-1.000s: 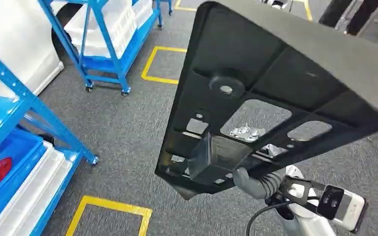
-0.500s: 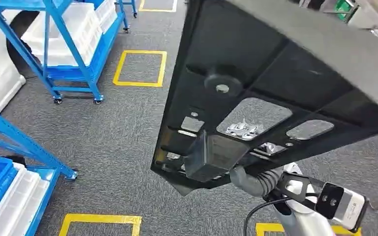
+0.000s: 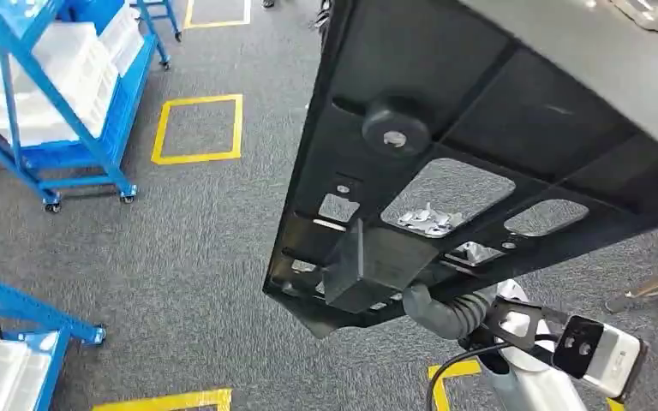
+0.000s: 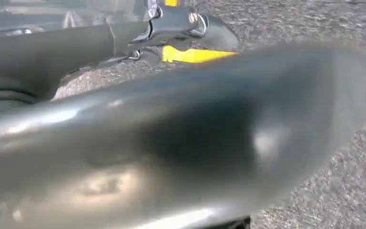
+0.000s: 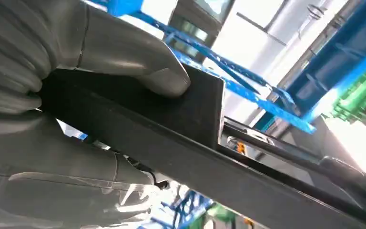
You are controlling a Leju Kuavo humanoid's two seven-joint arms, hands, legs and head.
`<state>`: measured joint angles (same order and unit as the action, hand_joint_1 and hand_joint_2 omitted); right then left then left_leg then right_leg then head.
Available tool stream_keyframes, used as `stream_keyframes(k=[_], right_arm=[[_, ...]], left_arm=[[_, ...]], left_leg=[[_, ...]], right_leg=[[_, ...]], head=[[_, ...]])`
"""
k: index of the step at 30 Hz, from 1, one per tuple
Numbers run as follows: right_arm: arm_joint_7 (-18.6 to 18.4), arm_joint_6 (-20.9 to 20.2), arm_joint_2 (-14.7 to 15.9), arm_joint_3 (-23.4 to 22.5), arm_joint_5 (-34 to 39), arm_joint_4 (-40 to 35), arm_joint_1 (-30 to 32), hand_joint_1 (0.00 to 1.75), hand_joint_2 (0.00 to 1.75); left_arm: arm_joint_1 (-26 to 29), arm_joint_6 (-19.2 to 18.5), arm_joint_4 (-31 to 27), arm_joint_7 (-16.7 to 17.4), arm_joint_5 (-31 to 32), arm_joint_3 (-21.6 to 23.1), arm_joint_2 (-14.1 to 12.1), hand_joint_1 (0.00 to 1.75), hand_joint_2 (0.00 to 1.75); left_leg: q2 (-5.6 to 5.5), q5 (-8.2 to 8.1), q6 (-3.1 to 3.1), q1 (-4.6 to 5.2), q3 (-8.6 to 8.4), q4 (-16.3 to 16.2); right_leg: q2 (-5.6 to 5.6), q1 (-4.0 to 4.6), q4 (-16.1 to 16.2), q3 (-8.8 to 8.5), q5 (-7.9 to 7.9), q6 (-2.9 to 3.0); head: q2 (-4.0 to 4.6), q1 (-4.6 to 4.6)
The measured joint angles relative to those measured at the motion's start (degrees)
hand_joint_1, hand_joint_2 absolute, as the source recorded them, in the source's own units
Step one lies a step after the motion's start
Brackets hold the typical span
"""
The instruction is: Take the parts from the cabinet and place them on the table.
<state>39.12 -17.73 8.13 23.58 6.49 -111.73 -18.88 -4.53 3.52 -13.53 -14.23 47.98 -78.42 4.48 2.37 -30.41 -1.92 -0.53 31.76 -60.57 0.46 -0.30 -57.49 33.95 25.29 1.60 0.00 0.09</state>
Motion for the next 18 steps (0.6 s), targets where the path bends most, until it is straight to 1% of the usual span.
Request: stream_keyframes(k=[1, 2, 3, 4, 5, 6, 7, 8, 9, 10, 11, 12, 13, 14, 15, 16, 17, 18], right_arm=[[0.02, 0.04, -0.02, 0.02, 0.06, 0.00, 0.08, 1.75, 1.75], [0.02, 0.04, -0.02, 0.02, 0.07, 0.02, 0.13, 1.75, 1.75], [0.07, 0.04, -0.02, 0.02, 0.13, 0.13, 0.19, 1.75, 1.75], [0.15, 0.04, -0.02, 0.02, 0.13, 0.28, 0.27, 1.75, 1.75], [0.24, 0.04, -0.02, 0.02, 0.22, 0.42, 0.25, 1.75, 1.75], [0.35, 0.04, -0.02, 0.04, 0.39, 0.52, 0.21, 1.75, 1.75], [0.44, 0.04, -0.02, 0.04, 0.52, 0.59, 0.18, 1.75, 1.75], [0.52, 0.04, -0.02, 0.04, 0.61, 0.66, 0.04, 1.75, 1.75], [0.59, 0.09, -0.02, 0.04, 0.74, 0.76, -0.11, 1.75, 1.75], [0.59, 0.13, -0.02, 0.09, 0.76, 0.90, -0.22, 1.75, 1.75], [0.63, 0.17, 0.00, 0.09, 0.96, 0.96, -0.21, 1.75, 1.75], [0.61, 0.26, 0.02, 0.11, 1.20, 1.03, -0.18, 1.75, 1.75], [0.61, 0.35, 0.09, 0.11, 1.47, 1.03, -0.23, 1.75, 1.75], [0.63, 0.39, 0.20, 0.11, 1.71, 1.03, -0.22, 1.75, 1.75], [0.61, 0.46, 0.35, 0.11, 1.86, 1.05, -0.54, 1.75, 1.75], [0.61, 0.50, 0.37, 0.13, 1.97, 1.14, -0.75, 1.75, 1.75], [0.61, 0.57, 0.39, 0.15, 2.05, 1.27, -0.75, 1.75, 1.75], [0.61, 0.59, 0.42, 0.20, 2.14, 1.40, -0.74, 1.75, 1.75]], left_arm=[[0.08, -0.02, 0.00, -0.02, 0.02, 0.00, 0.09, 0.00, 0.00], [0.23, -0.02, 0.00, 0.00, 0.02, 0.00, 0.13, 0.00, 0.00], [0.34, -0.02, 0.00, 0.00, 0.00, 0.00, 0.15, 0.00, 0.00], [0.46, -0.02, 0.00, 0.00, -0.04, -0.02, 0.15, 0.00, 0.00], [0.47, 0.00, 0.00, -0.02, -0.13, -0.02, 0.15, 0.00, 0.00], [0.41, 0.00, 0.00, -0.02, -0.20, -0.02, 0.17, 0.00, 0.00], [0.36, 0.00, 0.00, -0.04, -0.26, -0.02, 0.15, 0.00, 0.00], [0.39, 0.02, 0.00, -0.04, -0.39, -0.02, 0.15, 0.00, 0.00], [0.36, 0.02, 0.00, -0.04, -0.44, -0.02, 0.15, 0.00, 0.00], [0.38, 0.02, 0.00, -0.09, -0.46, -0.02, 0.18, 0.00, 0.00], [0.39, 0.02, 0.00, -0.09, -0.46, -0.04, 0.18, 0.00, 0.00], [0.40, 0.02, 0.00, -0.09, -0.46, -0.04, 0.18, 0.00, 0.00], [0.29, 0.02, 0.00, -0.09, -0.46, -0.04, 0.20, 0.00, 0.00], [0.14, 0.00, 0.00, -0.09, -0.46, -0.04, 0.31, 0.00, 0.00], [0.14, 0.00, 0.00, -0.11, -0.44, -0.04, 0.31, 0.00, 0.00], [0.29, 0.00, 0.00, -0.11, -0.44, -0.04, 0.31, 0.00, 0.00], [0.47, 0.00, 0.00, -0.11, -0.46, -0.04, 0.31, 0.00, 0.00], [0.61, 0.00, 0.00, -0.09, -0.44, -0.07, 0.31, 0.00, 0.00]], left_leg=[[-1.01, -2.28, -0.13, -0.06, 1.99, -4.34], [-1.55, -4.48, -0.23, -0.07, 4.51, -9.51], [-1.80, -5.74, -0.27, -0.07, 6.67, -13.76], [-1.85, -5.50, -0.19, -0.07, 7.75, -15.45], [-1.89, -3.78, -0.04, -0.07, 7.34, -13.96], [-2.08, -1.22, 0.18, -0.07, 5.80, -10.17], [-2.68, 1.67, 0.45, -0.08, 3.55, -4.96], [-4.30, 4.25, 0.77, -0.08, 1.19, 0.47], [-6.63, 3.53, 1.02, -0.10, 0.30, 2.46], [-6.34, 3.66, 0.98, -0.08, 0.15, 3.09], [-5.86, 3.61, 1.13, 0.15, 0.22, 3.04], [-5.49, 3.66, 1.36, 0.29, 0.10, 3.02], [-4.86, 3.99, 1.82, 0.11, -0.08, 3.51], [-4.01, 4.46, 2.31, -0.28, -0.33, 4.19], [-3.52, 4.57, 2.65, -0.13, -0.40, 4.49], [-2.81, 4.58, 2.79, -0.02, -0.35, 4.48], [-2.10, 4.55, 2.83, 0.07, -0.33, 4.46], [-1.34, 4.47, 2.95, 0.12, -0.30, 4.44]], right_leg=[[-0.50, 0.03, 0.00, 0.00, -0.01, 0.16], [-1.16, 0.13, -0.01, 0.04, 0.00, 0.29], [-1.92, 0.23, -0.05, 0.06, 0.00, 0.29], [-2.67, 0.29, -0.07, 0.03, 0.00, 0.29], [-3.45, 0.33, -0.14, -0.05, 0.00, 0.28], [-4.14, 0.34, -0.20, -0.12, 0.00, 0.27], [-4.83, 0.33, -0.28, -0.24, 0.04, 0.21], [-5.50, 0.25, -0.34, -0.29, 0.10, 0.10], [-6.00, 0.44, -0.45, -0.09, 0.08, -0.25], [-6.78, 0.18, -0.59, 0.24, -0.03, -0.62], [-7.19, -0.05, -0.46, 0.42, -0.16, -1.02], [-7.71, -0.22, -0.31, 0.47, -0.31, -1.39], [-8.32, -0.08, -0.14, 0.56, -0.48, -1.85], [-6.29, -0.08, -0.82, 0.65, 0.05, -1.83], [-3.18, 0.24, -2.71, 1.67, 1.60, -1.98], [-1.77, 0.08, -6.96, 3.77, 4.07, -2.20], [-1.31, -0.07, -11.54, 6.00, 6.16, -2.40], [-1.16, -0.19, -15.76, 8.07, 7.64, -2.59]], head=[[0.00, -0.22], [0.00, -0.22], [0.00, -0.24], [0.00, -0.24], [0.00, -0.20], [0.00, -0.26], [0.00, -0.22], [0.00, -0.22], [0.00, -0.18], [0.00, -0.20], [0.00, -0.22], [0.00, -0.22], [0.00, -0.22], [0.00, -0.13], [0.00, 0.19], [0.00, 0.33], [0.00, 0.33], [0.00, 0.33]])
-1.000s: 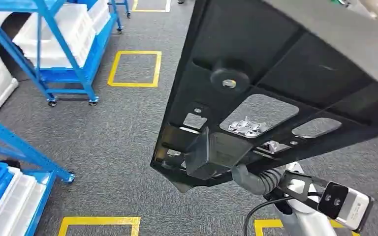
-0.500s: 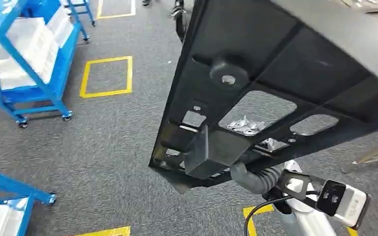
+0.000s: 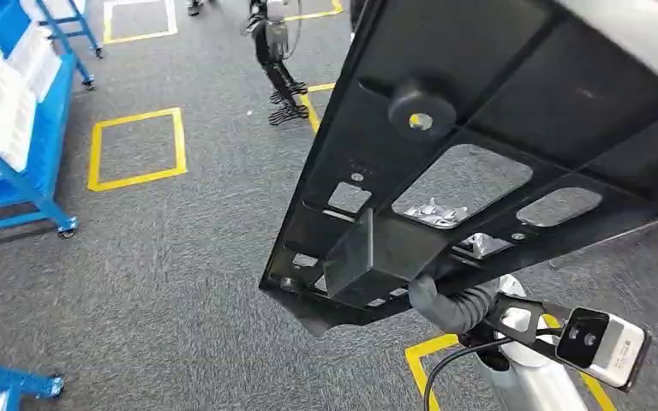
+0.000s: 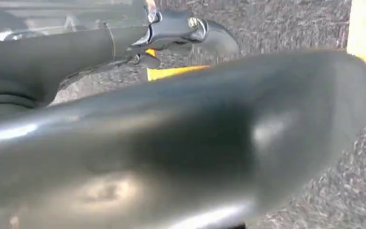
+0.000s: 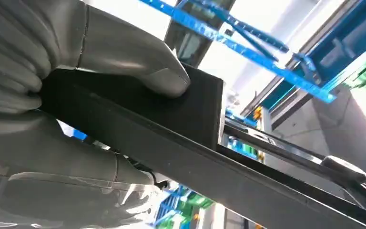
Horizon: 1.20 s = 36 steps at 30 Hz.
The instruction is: Take the parts from the cabinet and place them on the table.
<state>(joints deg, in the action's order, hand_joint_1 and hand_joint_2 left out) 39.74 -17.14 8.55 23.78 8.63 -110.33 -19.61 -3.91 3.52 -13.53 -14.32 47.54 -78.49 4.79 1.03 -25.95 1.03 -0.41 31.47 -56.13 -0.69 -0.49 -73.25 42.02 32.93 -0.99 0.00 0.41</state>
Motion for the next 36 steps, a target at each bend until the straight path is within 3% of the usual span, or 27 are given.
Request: stream_keyframes(k=[1, 2, 4, 5, 6, 10, 11, 12, 13, 15, 16, 17, 18, 19, 20, 21, 22, 25, 26, 27, 28, 30, 31, 32, 33, 35, 36], right_arm=[[0.00, 0.02, 0.15, 0.02, 0.13, 0.15, 0.00, 1.75, 1.75], [0.00, 0.04, 0.31, 0.02, 0.24, 0.35, 0.00, 1.75, 1.75], [0.00, 0.24, 0.61, 0.02, 0.72, 0.55, -0.07, 1.75, 1.75], [0.00, 0.31, 0.74, 0.02, 0.90, 0.55, -0.20, 1.75, 1.75], [0.02, 0.39, 0.81, 0.02, 1.07, 0.59, -0.39, 1.75, 1.75], [-0.06, 0.72, 1.29, 0.02, 1.84, 0.88, -1.06, 1.75, 1.75], [-0.24, 0.77, 1.38, 0.02, 2.17, 0.88, -1.22, 1.75, 1.75], [-0.46, 0.83, 1.55, 0.02, 2.65, 0.92, -1.60, 1.75, 1.75], [-0.68, 0.94, 1.57, 0.07, 3.02, 1.01, -2.01, 1.75, 1.75], [-0.85, 1.27, 1.62, 0.13, 3.52, 1.18, -2.25, 1.75, 1.75], [-1.07, 1.55, 1.64, 0.20, 3.65, 1.33, -2.25, 1.75, 1.75], [-1.25, 1.71, 1.64, 0.26, 3.74, 1.47, -2.30, 1.75, 1.75], [-1.36, 1.77, 1.68, 0.29, 3.83, 1.51, -2.37, 1.75, 1.75], [-1.42, 1.86, 1.70, 0.35, 3.96, 1.51, -2.49, 1.75, 1.75], [-1.53, 1.88, 1.70, 0.40, 4.07, 1.51, -2.73, 1.75, 1.75], [-1.62, 1.97, 1.73, 0.39, 4.18, 1.53, -2.93, 1.75, 1.75], [-1.64, 2.08, 1.73, 0.44, 4.24, 1.62, -3.18, 1.75, 1.75], [-1.75, 2.38, 2.03, 0.59, 4.28, 1.82, -3.25, 1.75, 1.75], [-1.73, 2.54, 2.21, 0.61, 4.29, 1.84, -3.33, 1.75, 1.75], [-1.64, 2.62, 2.30, 0.64, 4.35, 1.92, -3.47, 1.75, 1.75], [-1.66, 2.67, 2.38, 0.72, 4.39, 2.06, -3.88, 1.75, 1.75], [-1.64, 2.75, 2.38, 0.94, 4.44, 2.38, -4.10, 1.75, 1.75], [-1.64, 2.80, 2.38, 1.16, 4.44, 2.54, -4.11, 1.75, 1.75], [-1.73, 2.86, 2.38, 1.34, 4.44, 2.71, -4.13, 1.75, 1.75], [-1.88, 2.97, 2.38, 1.53, 4.50, 2.89, -4.28, 1.75, 1.75], [-2.05, 3.35, 2.43, 1.86, 4.66, 3.13, -4.98, 1.75, 1.75], [-2.23, 3.72, 2.45, 2.08, 4.83, 3.17, -5.51, 1.75, 1.75]], left_arm=[[0.03, 0.00, 0.00, 0.02, 0.00, 0.00, 0.00, 0.00, 0.00], [0.00, 0.00, 0.00, 0.02, 0.04, 0.00, 0.00, 0.00, 0.00], [-0.16, 0.11, 0.00, 0.26, 0.41, 0.00, 0.06, 0.00, 0.00], [-0.21, 0.18, 0.00, 0.31, 0.46, 0.00, 0.17, 0.00, 0.00], [-0.24, 0.17, 0.00, 0.35, 0.48, 0.02, 0.15, 0.00, 0.00], [-0.44, 0.18, 0.00, 0.44, 0.66, 0.02, 0.17, 0.00, 0.00], [-0.54, 0.17, 0.00, 0.44, 0.68, 0.02, 0.15, 0.00, 0.00], [-0.58, 0.15, 0.00, 0.42, 0.88, 0.02, 0.11, 0.00, 0.00], [-0.56, 0.15, 0.00, 0.42, 0.98, 0.02, 0.13, 0.00, 0.00], [-0.30, 0.11, 0.00, 0.42, 1.01, 0.02, 0.13, 0.00, 0.00], [-0.17, 0.11, 0.00, 0.44, 1.01, 0.02, 0.13, 0.00, 0.00], [-0.12, 0.11, 0.00, 0.44, 1.01, 0.02, 0.11, 0.00, 0.00], [-0.16, 0.13, 0.00, 0.44, 1.01, 0.02, 0.11, 0.00, 0.00], [-0.25, 0.13, 0.00, 0.44, 1.01, 0.02, 0.02, 0.00, 0.00], [-0.30, 0.13, 0.00, 0.42, 1.01, 0.02, -0.04, 0.00, 0.00], [-0.28, 0.13, 0.00, 0.42, 1.01, 0.02, -0.13, 0.00, 0.00], [-0.26, 0.13, 0.00, 0.42, 1.01, 0.04, -0.13, 0.00, 0.00], [-0.38, 0.15, 0.00, 0.24, 1.01, 0.02, -0.20, 0.00, 0.00], [-0.50, 0.13, 0.02, 0.22, 1.00, 0.02, -0.11, 0.00, 0.00], [-0.67, 0.09, 0.02, 0.15, 0.99, 0.02, -0.18, 0.00, 0.00], [-0.62, 0.04, 0.02, 0.09, 0.98, 0.02, -0.17, 0.00, 0.00], [-0.33, 0.00, 0.02, 0.07, 0.96, 0.02, -0.26, 0.00, 0.00], [-0.27, 0.00, 0.02, 0.07, 0.90, 0.02, -0.31, 0.00, 0.00], [-0.30, 0.00, 0.02, 0.09, 0.81, 0.02, -0.31, 0.00, 0.00], [-0.39, 0.00, 0.02, 0.09, 0.79, 0.02, -0.31, 0.00, 0.00], [-0.55, 0.00, 0.02, 0.18, 0.63, 0.02, -0.31, 0.00, 0.00], [-0.55, 0.00, 0.02, 0.26, 0.63, 0.02, -0.31, 0.00, 0.00]], left_leg=[[0.75, -0.04, 0.00, 0.01, 0.03, -0.05], [1.41, -0.11, -0.06, 0.01, 0.00, -0.08], [2.66, -0.43, -0.35, -0.03, -0.08, -0.38], [3.08, -0.68, -0.58, -0.02, -0.15, -0.61], [3.55, -0.92, -0.91, 0.29, -0.15, -0.80], [5.57, -1.32, -2.19, 0.38, -0.67, -0.75], [5.10, -1.79, -2.66, 0.15, -0.48, -1.01], [2.45, -3.12, -2.92, -0.07, -0.07, -2.68], [0.70, -5.50, -3.01, -0.12, 1.58, -6.52], [-0.46, -9.84, -3.27, -0.20, 6.31, -16.65], [-0.51, -10.37, -3.30, -0.20, 7.89, -19.68], [-0.52, -9.53, -3.26, -0.20, 8.28, -19.91], [-0.56, -7.54, -3.14, -0.20, 7.41, -17.50], [-0.85, -4.61, -2.96, -0.24, 5.38, -12.75], [-2.02, -1.49, -2.75, -0.35, 2.72, -6.72], [-5.02, -0.42, -2.53, -0.55, 1.16, -2.53], [-6.11, -0.90, -2.41, -0.77, 0.71, -1.32], [-4.60, -0.84, -1.74, -0.23, 0.64, -1.64], [-3.80, -0.38, -1.10, -0.87, 0.46, -0.82], [-3.03, -0.15, -0.79, -0.71, 0.29, -0.50], [-2.31, -0.10, -0.44, -0.64, 0.29, -0.40], [-0.78, -0.20, -0.25, -0.44, 0.35, -0.42], [0.06, -0.27, -0.23, -0.38, 0.39, -0.46], [0.76, -0.31, -0.24, -0.37, 0.39, -0.49], [1.46, -0.41, -0.32, -0.36, 0.37, -0.55], [2.55, -0.68, -0.62, -0.36, 0.23, -0.76], [3.05, -0.93, -0.92, -0.28, 0.11, -0.96]], right_leg=[[0.04, -0.15, -2.34, 1.17, 0.26, -0.16], [0.10, -0.29, -1.77, 0.88, -0.73, -0.30], [1.20, -0.37, 7.22, -3.87, -5.48, -0.34], [2.73, -0.30, 12.68, -6.87, -7.52, -0.19], [5.22, 0.28, 15.21, -8.08, -6.63, 0.34], [2.67, 0.61, 15.40, -7.71, -7.21, 1.30], [2.03, -0.01, 15.82, -8.00, -7.57, 1.73], [1.59, -0.09, 15.92, -8.03, -7.64, 1.98], [1.11, -0.12, 15.91, -8.00, -7.70, 2.24], [-0.28, 0.01, 15.89, -7.98, -7.70, 2.39], [-1.00, 0.07, 15.87, -8.00, -7.70, 2.39], [-1.73, 0.08, 15.83, -8.04, -7.71, 2.38], [-2.42, 0.08, 15.75, -8.10, -7.70, 2.37], [-3.20, 0.07, 15.66, -8.18, -7.67, 2.32], [-3.92, 0.02, 15.55, -8.26, -7.58, 2.18], [-4.53, -0.07, 15.44, -8.14, -7.53, 1.99], [-5.15, 0.24, 15.03, -7.84, -7.54, 1.56], [-6.87, -0.35, 15.57, -7.31, -8.11, 0.36], [-7.08, -0.06, 15.46, -7.18, -8.06, -0.01], [-3.75, 0.07, 14.46, -6.73, -7.25, -0.02], [-1.19, 0.10, 11.49, -5.28, -5.14, -0.08], [0.04, -0.05, 2.20, -0.88, -0.74, -0.43], [0.08, -0.21, -1.53, 0.90, 0.31, -0.62], [0.14, -0.35, -2.50, 1.33, 0.00, -0.71], [0.33, -0.43, -0.50, 0.23, -1.62, -0.79], [1.62, -0.41, 8.46, -4.61, -5.98, -0.68], [3.80, -0.24, 13.60, -7.54, -7.62, -0.38]], head=[[0.00, 0.00], [0.00, 0.02], [0.00, 0.02], [0.00, 0.05], [0.00, 0.00], [0.00, -0.02], [-0.02, -0.04], [0.00, -0.09], [-0.02, -0.22], [0.00, -0.28], [-0.02, -0.30], [0.00, -0.26], [0.00, -0.30], [0.00, -0.28], [0.00, -0.28], [0.00, -0.28], [0.00, -0.19], [0.00, -0.28], [0.00, -0.28], [0.00, -0.22], [0.00, 0.22], [0.00, 0.24], [0.00, 0.24], [0.00, 0.24], [0.00, 0.26], [0.00, 0.26], [0.00, 0.26]])
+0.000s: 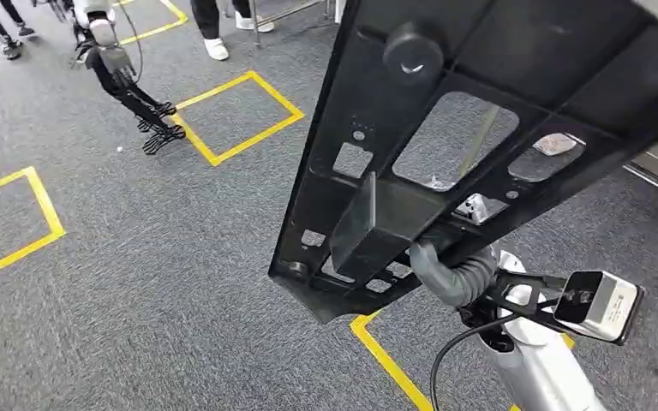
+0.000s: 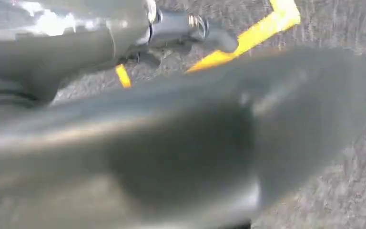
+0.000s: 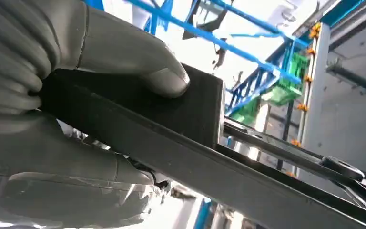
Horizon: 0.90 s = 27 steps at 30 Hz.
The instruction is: Take the parts from the cabinet and place them on the table.
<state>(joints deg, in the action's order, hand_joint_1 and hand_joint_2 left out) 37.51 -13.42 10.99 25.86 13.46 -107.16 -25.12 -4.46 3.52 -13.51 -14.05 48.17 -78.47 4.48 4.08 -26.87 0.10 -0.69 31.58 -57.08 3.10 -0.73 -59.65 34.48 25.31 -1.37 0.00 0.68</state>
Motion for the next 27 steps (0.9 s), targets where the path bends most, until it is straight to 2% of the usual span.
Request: stream_keyframes(k=[1, 2, 4, 5, 6, 7, 8, 9, 10, 11, 12, 13, 14, 15, 16, 17, 18, 20, 21, 22, 23, 25, 26, 27], right_arm=[[-0.13, 0.15, 0.00, 0.24, 0.20, 0.02, -0.51, 1.75, 1.75], [-0.22, 0.24, -0.02, 0.52, 0.35, 0.04, -0.78, 1.75, 1.75], [-0.50, 0.39, 0.02, 0.78, 0.46, 0.15, -0.92, 1.75, 1.75], [-0.68, 0.50, 0.02, 0.94, 0.52, 0.22, -0.97, 1.75, 1.75], [-0.76, 0.63, 0.02, 1.14, 0.59, 0.20, -1.04, 1.75, 1.75], [-0.79, 0.79, 0.00, 1.20, 0.72, 0.24, -1.41, 1.75, 1.75], [-0.79, 1.00, -0.07, 1.53, 0.76, 0.24, -1.61, 1.75, 1.75], [-0.79, 1.05, -0.09, 1.70, 0.79, 0.26, -1.65, 1.75, 1.75], [-0.79, 1.05, -0.09, 1.90, 0.76, 0.35, -1.60, 1.75, 1.75], [-0.81, 1.05, -0.09, 2.12, 0.79, 0.44, -1.55, 1.75, 1.75], [-0.81, 1.05, -0.09, 2.32, 0.79, 0.57, -1.52, 1.75, 1.75], [-0.79, 1.07, -0.09, 2.40, 0.76, 0.61, -1.53, 1.75, 1.75], [-0.70, 1.11, -0.09, 2.49, 0.76, 0.61, -1.53, 1.75, 1.75], [-0.55, 1.14, -0.09, 2.56, 0.74, 0.61, -1.52, 1.75, 1.75], [-0.35, 1.16, -0.07, 2.56, 0.72, 0.61, -1.47, 1.75, 1.75], [-0.28, 1.18, -0.09, 2.60, 0.65, 0.63, -1.48, 1.75, 1.75], [0.02, 1.18, -0.07, 2.67, 0.57, 0.63, -1.29, 1.75, 1.75], [0.87, 1.22, 0.00, 2.64, 0.26, 0.66, -0.56, 1.75, 1.75], [1.31, 1.20, 0.09, 2.60, 0.17, 0.68, -0.22, 1.75, 1.75], [1.71, 1.20, 0.13, 2.51, 0.17, 0.68, -0.12, 1.75, 1.75], [1.81, 1.18, 0.18, 2.47, 0.04, 0.70, -0.11, 1.75, 1.75], [2.12, 0.72, 0.17, 2.36, -0.44, 0.81, 0.57, 1.75, 1.75], [2.16, 0.48, 0.17, 2.32, -0.66, 0.90, 0.97, 1.75, 1.75], [2.16, 0.30, 0.17, 2.29, -0.74, 1.03, 1.31, 1.75, 1.75]], left_arm=[[0.00, 0.00, 0.00, 0.00, -0.11, 0.00, 0.00, 0.00, 0.00], [0.00, 0.11, 0.00, 0.02, -0.17, 0.00, 0.00, 0.00, 0.00], [-0.02, 0.20, 0.00, 0.26, -0.17, -0.02, -0.02, 0.00, 0.00], [-0.11, 0.30, 0.00, 0.31, -0.20, -0.02, -0.02, 0.00, 0.00], [-0.27, 0.39, 0.00, 0.33, -0.24, -0.02, -0.11, 0.00, 0.00], [-0.28, 0.46, 0.00, 0.33, -0.31, -0.02, -0.13, 0.00, 0.00], [-0.22, 0.46, 0.00, 0.33, -0.39, -0.04, -0.11, 0.00, 0.00], [-0.06, 0.48, 0.00, 0.33, -0.46, -0.09, -0.11, 0.00, 0.00], [0.10, 0.50, 0.00, 0.31, -0.66, -0.13, -0.11, 0.00, 0.00], [0.24, 0.50, 0.00, 0.28, -0.68, -0.18, -0.11, 0.00, 0.00], [0.28, 0.50, 0.00, 0.24, -0.68, -0.22, -0.11, 0.00, 0.00], [0.22, 0.50, 0.00, 0.17, -0.68, -0.22, -0.11, 0.00, 0.00], [0.15, 0.48, 0.00, 0.11, -0.68, -0.22, -0.11, 0.00, 0.00], [0.18, 0.37, 0.00, -0.02, -0.68, -0.22, -0.13, 0.00, 0.00], [0.17, 0.22, 0.00, -0.02, -0.68, -0.26, -0.18, 0.00, 0.00], [0.20, 0.11, 0.00, -0.07, -0.68, -0.28, -0.17, 0.00, 0.00], [0.25, 0.07, 0.00, -0.06, -0.68, -0.31, -0.17, 0.00, 0.00], [0.18, -0.06, 0.00, -0.09, -0.66, -0.31, -0.17, 0.00, 0.00], [0.09, -0.24, 0.02, -0.13, -0.64, -0.31, -0.09, 0.00, 0.00], [0.07, -0.39, 0.02, -0.20, -0.57, -0.31, -0.13, 0.00, 0.00], [0.18, -0.44, 0.02, -0.22, -0.55, -0.31, -0.13, 0.00, 0.00], [0.50, -0.46, 0.02, -0.22, -0.20, -0.31, -0.13, 0.00, 0.00], [0.56, -0.46, 0.02, -0.22, -0.15, -0.31, -0.13, 0.00, 0.00], [0.51, -0.46, 0.02, -0.22, -0.11, -0.31, -0.13, 0.00, 0.00]], left_leg=[[0.52, -0.32, -0.45, 0.55, 0.05, -0.34], [0.99, -0.39, -0.64, 0.54, -0.01, -0.32], [2.05, -0.52, -1.21, 0.52, -0.34, -0.20], [2.65, -0.72, -1.56, 0.47, -0.56, -0.21], [1.15, -1.41, -1.99, 0.10, -0.40, -0.88], [-1.44, -3.13, -2.19, 0.04, 0.56, -3.23], [-2.62, -5.53, -2.32, -0.02, 2.54, -7.57], [-3.13, -7.72, -2.44, -0.03, 4.95, -12.62], [-3.43, -9.00, -2.52, -0.03, 6.99, -16.71], [-3.51, -8.98, -2.48, -0.03, 8.21, -18.76], [-3.55, -7.57, -2.37, -0.02, 8.13, -17.95], [-3.66, -5.06, -2.16, -0.02, 6.86, -14.53], [-4.03, -2.11, -1.93, -0.03, 4.69, -9.41], [-5.41, 0.49, -1.65, -0.05, 2.41, -4.16], [-8.33, 0.35, -1.26, -0.14, 1.41, -1.77], [-8.26, 0.15, -1.28, -0.34, 0.99, -0.50], [-7.80, 0.16, -1.18, -0.03, 1.10, -0.83], [-6.90, 0.37, -0.52, 0.06, 0.97, -0.60], [-5.99, 0.77, 0.05, -0.56, 0.75, 0.07], [-5.47, 0.84, 0.34, -0.43, 0.60, 0.30], [-4.88, 0.83, 0.55, -0.36, 0.64, 0.29], [-3.33, 0.71, 0.72, -0.11, 0.69, 0.25], [-2.64, 0.67, 0.75, -0.07, 0.71, 0.22], [-1.97, 0.63, 0.70, -0.04, 0.69, 0.21]], right_leg=[[1.93, 0.85, 1.67, -0.54, 0.88, 0.47], [0.79, 0.64, 1.59, -0.33, 0.61, 0.86], [-0.34, 0.81, 1.44, -0.14, 0.75, 1.24], [-0.98, 0.73, 1.74, -0.22, 0.53, 1.66], [-1.51, 0.32, 2.03, -0.52, 0.31, 1.97], [-2.04, 0.20, 2.08, -0.51, 0.30, 2.17], [-2.51, 0.20, 2.08, -0.50, 0.23, 2.42], [-3.21, 0.25, 2.08, -0.48, 0.25, 2.53], [-3.93, 0.33, 2.01, -0.47, 0.25, 2.56], [-4.66, 0.37, 1.98, -0.50, 0.25, 2.56], [-5.47, 0.38, 1.95, -0.55, 0.25, 2.56], [-6.20, 0.38, 1.91, -0.61, 0.25, 2.55], [-6.97, 0.38, 1.85, -0.73, 0.29, 2.48], [-7.64, 0.35, 1.80, -0.83, 0.37, 2.35], [-8.16, 0.44, 1.69, -0.68, 0.41, 2.07], [-8.81, 0.44, 1.40, -0.31, 0.33, 1.71], [-9.23, 0.16, 1.58, -0.01, 0.11, 1.28], [-10.35, 0.01, 1.93, 0.13, -0.20, 0.45], [-9.62, 0.02, 1.50, 0.16, 0.21, 0.27], [-6.75, 0.44, -0.08, 0.85, 1.41, 0.05], [-5.07, 0.36, -3.53, 2.62, 3.54, -0.07], [-3.89, 0.17, -13.12, 7.31, 7.62, -0.36], [-3.77, 0.03, -15.66, 8.56, 8.04, -0.47], [-3.66, -0.08, -15.37, 8.37, 7.16, -0.54]], head=[[0.00, 0.02], [0.00, -0.24], [0.00, -0.31], [0.00, -0.28], [0.00, -0.33], [0.00, -0.42], [0.00, -0.68], [0.00, -0.70], [0.00, -0.68], [0.00, -0.76], [0.00, -0.70], [0.00, -0.76], [0.00, -0.74], [0.00, -0.74], [0.00, -0.74], [0.00, -0.63], [0.00, -0.77], [0.00, -0.76], [-0.02, -0.66], [0.00, -0.57], [0.00, -0.13], [0.00, -0.13], [0.00, -0.11], [0.00, -0.15]])
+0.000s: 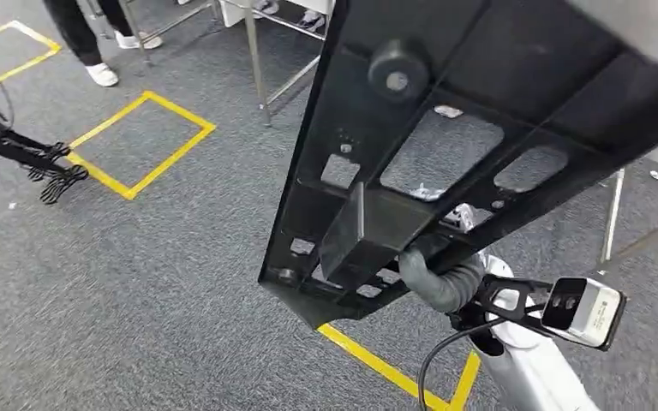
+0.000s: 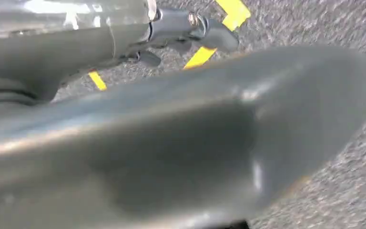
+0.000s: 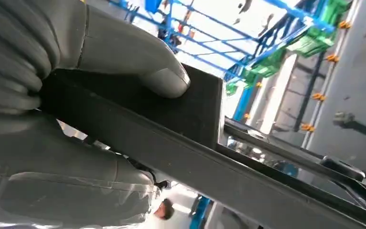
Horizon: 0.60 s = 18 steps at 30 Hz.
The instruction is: Take the parts from the cabinet and place them on the table.
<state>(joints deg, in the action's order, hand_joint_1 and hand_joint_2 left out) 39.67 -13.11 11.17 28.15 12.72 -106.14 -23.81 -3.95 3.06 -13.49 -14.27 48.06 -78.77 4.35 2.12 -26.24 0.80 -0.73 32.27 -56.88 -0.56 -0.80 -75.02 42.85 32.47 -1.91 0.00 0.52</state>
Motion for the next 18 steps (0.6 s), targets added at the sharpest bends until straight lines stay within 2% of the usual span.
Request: stream_keyframes(k=[1, 2, 3, 4, 5, 8, 9, 10, 11, 13, 14, 15, 16, 17, 18], right_arm=[[0.00, -0.26, 0.02, -0.11, -0.04, 0.11, 0.12, 1.75, 1.75], [0.00, -0.31, 0.02, -0.26, -0.09, 0.13, 0.13, 1.75, 1.75], [0.04, -0.33, 0.02, -0.46, -0.09, 0.13, 0.10, 1.75, 1.75], [0.11, -0.37, 0.00, -0.61, -0.07, 0.13, 0.05, 1.75, 1.75], [0.13, -0.39, 0.00, -0.68, -0.07, 0.11, 0.09, 1.75, 1.75], [0.13, -0.44, 0.04, -1.03, -0.07, 0.13, 0.33, 1.75, 1.75], [0.13, -0.46, 0.02, -1.11, -0.07, 0.11, 0.33, 1.75, 1.75], [0.17, -0.46, 0.02, -1.18, -0.04, 0.11, 0.31, 1.75, 1.75], [0.15, -0.46, -0.06, -1.22, 0.00, 0.13, 0.30, 1.75, 1.75], [0.15, -0.50, -0.18, -1.18, -0.04, 0.13, 0.49, 1.75, 1.75], [0.15, -0.57, -0.17, -1.14, -0.18, 0.15, 0.57, 1.75, 1.75], [0.13, -0.61, -0.17, -1.07, -0.43, 0.28, 0.64, 1.75, 1.75], [0.13, -0.63, -0.17, -1.05, -0.59, 0.37, 0.65, 1.75, 1.75], [0.13, -0.66, -0.20, -1.01, -0.72, 0.39, 0.65, 1.75, 1.75], [0.13, -0.74, -0.26, -0.96, -0.90, 0.39, 0.64, 1.75, 1.75]], left_arm=[[-0.03, 0.00, 0.00, 0.00, 0.15, 0.00, 0.02, 0.00, 0.00], [-0.10, 0.02, 0.00, 0.02, 0.35, 0.02, 0.02, 0.00, 0.00], [-0.15, 0.04, 0.00, 0.02, 0.48, 0.04, 0.04, 0.00, 0.00], [-0.20, 0.04, 0.00, 0.02, 0.48, 0.07, 0.04, 0.00, 0.00], [-0.21, 0.09, 0.00, 0.02, 0.50, 0.07, 0.04, 0.00, 0.00], [-0.34, 0.11, 0.00, 0.02, 0.50, 0.07, 0.04, 0.00, 0.00], [-0.43, 0.11, 0.00, 0.02, 0.50, 0.09, 0.04, 0.00, 0.00], [-0.48, 0.11, 0.00, 0.00, 0.50, 0.09, -0.07, 0.00, 0.00], [-0.44, 0.09, 0.02, 0.02, 0.50, 0.09, -0.04, 0.00, 0.00], [-0.20, 0.07, 0.04, 0.02, 0.50, 0.09, 0.00, 0.00, 0.00], [-0.01, 0.02, 0.04, 0.02, 0.48, 0.09, 0.00, 0.00, 0.00], [0.10, -0.09, 0.04, 0.00, 0.48, 0.09, 0.00, 0.00, 0.00], [0.09, -0.15, 0.04, -0.04, 0.48, 0.09, 0.00, 0.00, 0.00], [0.03, -0.24, 0.04, -0.11, 0.48, 0.09, 0.00, 0.00, 0.00], [-0.02, -0.39, 0.04, -0.15, 0.48, 0.09, 0.00, 0.00, 0.00]], left_leg=[[0.61, -0.05, -0.05, 0.00, -0.01, -0.06], [1.20, -0.18, -0.18, 0.00, -0.05, -0.15], [1.74, -0.32, -0.38, 0.01, -0.17, -0.28], [2.16, -0.50, -0.66, 0.26, -0.32, -0.33], [2.66, -0.69, -1.00, 0.56, -0.34, -0.49], [4.06, -0.73, -1.92, 0.56, -0.77, -0.18], [4.31, -1.07, -2.29, 0.52, -0.77, -0.28], [1.78, -2.23, -2.65, 0.15, -0.46, -1.62], [-0.03, -4.58, -2.74, 0.07, 0.95, -5.16], [-1.39, -8.92, -3.04, 0.03, 5.28, -14.51], [-1.59, -9.84, -3.10, 0.03, 7.09, -18.20], [-1.60, -9.19, -3.06, 0.03, 7.62, -18.92], [-1.65, -7.21, -2.91, 0.03, 6.75, -16.64], [-1.90, -4.42, -2.67, 0.03, 4.67, -12.07], [-2.97, -1.69, -2.38, 0.03, 2.33, -6.75]], right_leg=[[0.22, -0.02, 2.78, -1.43, -1.80, 0.03], [0.83, 0.02, 7.79, -4.10, -4.22, 0.16], [2.11, 0.10, 13.50, -7.29, -6.43, 0.41], [4.70, 0.49, 17.29, -9.11, -6.23, 0.78], [3.85, 0.74, 17.39, -9.07, -6.66, 1.20], [2.12, 0.95, 17.23, -8.72, -6.68, 1.88], [1.49, 0.38, 17.77, -9.06, -7.08, 2.35], [1.17, 0.24, 17.92, -9.17, -7.20, 2.60], [0.72, 0.19, 17.91, -9.14, -7.28, 2.85], [-0.46, 0.28, 17.88, -9.00, -7.36, 2.98], [-1.17, 0.36, 17.83, -8.96, -7.37, 2.99], [-1.88, 0.40, 17.81, -8.99, -7.37, 2.99], [-2.60, 0.42, 17.74, -9.05, -7.38, 2.99], [-3.32, 0.43, 17.65, -9.14, -7.36, 2.96], [-3.96, 0.44, 17.56, -9.19, -7.31, 2.88]], head=[[0.00, 0.07], [0.00, 0.04], [0.00, 0.07], [0.00, 0.04], [0.00, -0.13], [0.00, -0.11], [0.00, -0.07], [0.00, -0.15], [0.00, -0.24], [0.00, -0.42], [0.00, -0.44], [0.00, -0.41], [0.00, -0.44], [0.00, -0.44], [0.00, -0.41]])
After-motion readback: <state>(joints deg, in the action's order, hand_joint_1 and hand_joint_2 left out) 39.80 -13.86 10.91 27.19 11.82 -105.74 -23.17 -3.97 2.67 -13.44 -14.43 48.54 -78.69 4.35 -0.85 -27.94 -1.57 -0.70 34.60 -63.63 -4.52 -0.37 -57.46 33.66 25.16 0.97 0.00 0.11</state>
